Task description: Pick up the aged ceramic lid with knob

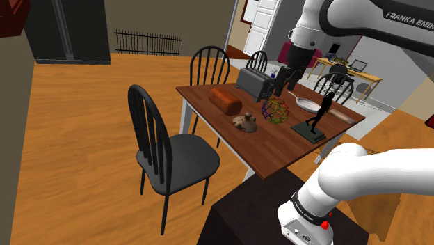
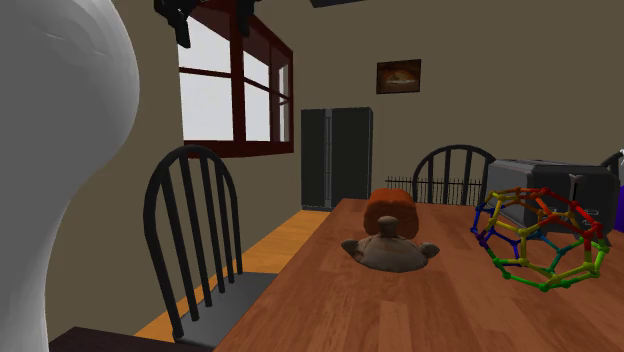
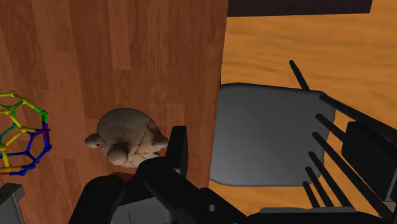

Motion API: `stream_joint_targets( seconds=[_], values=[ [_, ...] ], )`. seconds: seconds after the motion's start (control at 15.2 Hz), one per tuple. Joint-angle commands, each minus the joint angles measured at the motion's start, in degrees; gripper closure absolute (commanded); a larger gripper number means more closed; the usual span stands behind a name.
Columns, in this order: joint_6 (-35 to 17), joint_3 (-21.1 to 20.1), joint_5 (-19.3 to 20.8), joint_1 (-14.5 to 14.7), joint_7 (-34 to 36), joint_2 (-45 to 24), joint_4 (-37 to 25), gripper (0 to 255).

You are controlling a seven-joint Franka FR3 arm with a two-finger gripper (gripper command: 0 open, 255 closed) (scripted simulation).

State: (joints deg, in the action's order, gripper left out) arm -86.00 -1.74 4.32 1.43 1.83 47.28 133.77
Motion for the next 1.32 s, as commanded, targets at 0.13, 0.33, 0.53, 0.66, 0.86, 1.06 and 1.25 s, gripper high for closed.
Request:
stream_joint_targets(
  seconds=[0.13, 0.33, 0.53, 0.66, 0.86, 1.06, 1.25],
  values=[
    [-2.73, 1.61, 0.88, -0.67, -1.08, -2.84, 0.43, 0],
    [-6.75, 3.97, 2.02, -1.63, -2.66, -7.54, 0.55, 0],
    [-10.60, 6.26, 2.89, -2.52, -4.24, -12.72, 0.03, 0],
    [-13.05, 7.74, 3.30, -3.07, -5.31, -16.39, -0.67, 0],
    [-16.48, 9.88, 3.59, -3.81, -6.98, -22.21, -2.23, 0],
    [-19.56, 11.91, 3.46, -4.48, -8.75, -28.32, -4.41, 0],
    [-22.24, 13.77, 2.85, -5.13, -10.66, -34.68, -7.19, 0]
  ],
)
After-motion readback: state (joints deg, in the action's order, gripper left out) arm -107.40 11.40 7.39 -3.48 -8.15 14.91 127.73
